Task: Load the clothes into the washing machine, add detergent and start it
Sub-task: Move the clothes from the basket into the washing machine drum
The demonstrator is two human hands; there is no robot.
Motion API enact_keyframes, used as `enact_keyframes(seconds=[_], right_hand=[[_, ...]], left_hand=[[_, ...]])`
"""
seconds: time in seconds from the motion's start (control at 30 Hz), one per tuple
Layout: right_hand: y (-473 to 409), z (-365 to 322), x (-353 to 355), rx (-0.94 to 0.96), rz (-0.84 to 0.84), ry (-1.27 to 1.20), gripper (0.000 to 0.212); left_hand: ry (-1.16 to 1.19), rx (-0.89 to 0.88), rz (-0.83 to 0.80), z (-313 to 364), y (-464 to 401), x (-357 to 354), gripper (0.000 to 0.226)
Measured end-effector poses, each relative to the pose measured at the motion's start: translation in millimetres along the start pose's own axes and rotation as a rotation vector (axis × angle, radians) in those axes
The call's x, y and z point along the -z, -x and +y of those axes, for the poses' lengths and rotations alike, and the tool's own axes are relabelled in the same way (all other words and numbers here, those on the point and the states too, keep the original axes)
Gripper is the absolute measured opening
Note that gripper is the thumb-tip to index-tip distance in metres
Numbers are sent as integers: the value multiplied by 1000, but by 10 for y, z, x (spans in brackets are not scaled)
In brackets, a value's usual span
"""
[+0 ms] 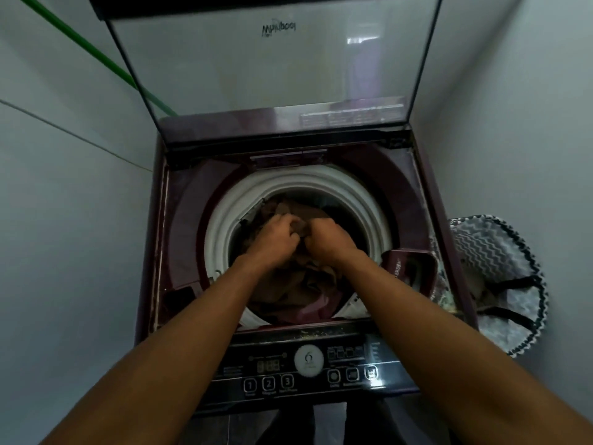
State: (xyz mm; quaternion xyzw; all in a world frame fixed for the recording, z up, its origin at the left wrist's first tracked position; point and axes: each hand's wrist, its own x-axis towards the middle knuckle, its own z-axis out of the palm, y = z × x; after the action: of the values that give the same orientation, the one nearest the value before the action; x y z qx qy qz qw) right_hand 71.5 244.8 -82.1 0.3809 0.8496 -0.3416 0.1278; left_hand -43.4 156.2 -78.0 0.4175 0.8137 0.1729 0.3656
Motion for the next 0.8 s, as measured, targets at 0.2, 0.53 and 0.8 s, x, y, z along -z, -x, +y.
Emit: enact_keyframes(seconds=[0.2, 0.53, 0.8], right_hand=[[279, 118, 458, 14, 296, -44, 19], [875, 976, 1204, -26, 800, -251, 20], [1212, 2066, 1254, -271, 771, -345, 18]], left_hand=[[14, -82, 79, 400, 70, 19, 40], [8, -460, 203, 1587, 11, -382, 32], [-137, -714, 173, 2527, -56, -1021, 27]])
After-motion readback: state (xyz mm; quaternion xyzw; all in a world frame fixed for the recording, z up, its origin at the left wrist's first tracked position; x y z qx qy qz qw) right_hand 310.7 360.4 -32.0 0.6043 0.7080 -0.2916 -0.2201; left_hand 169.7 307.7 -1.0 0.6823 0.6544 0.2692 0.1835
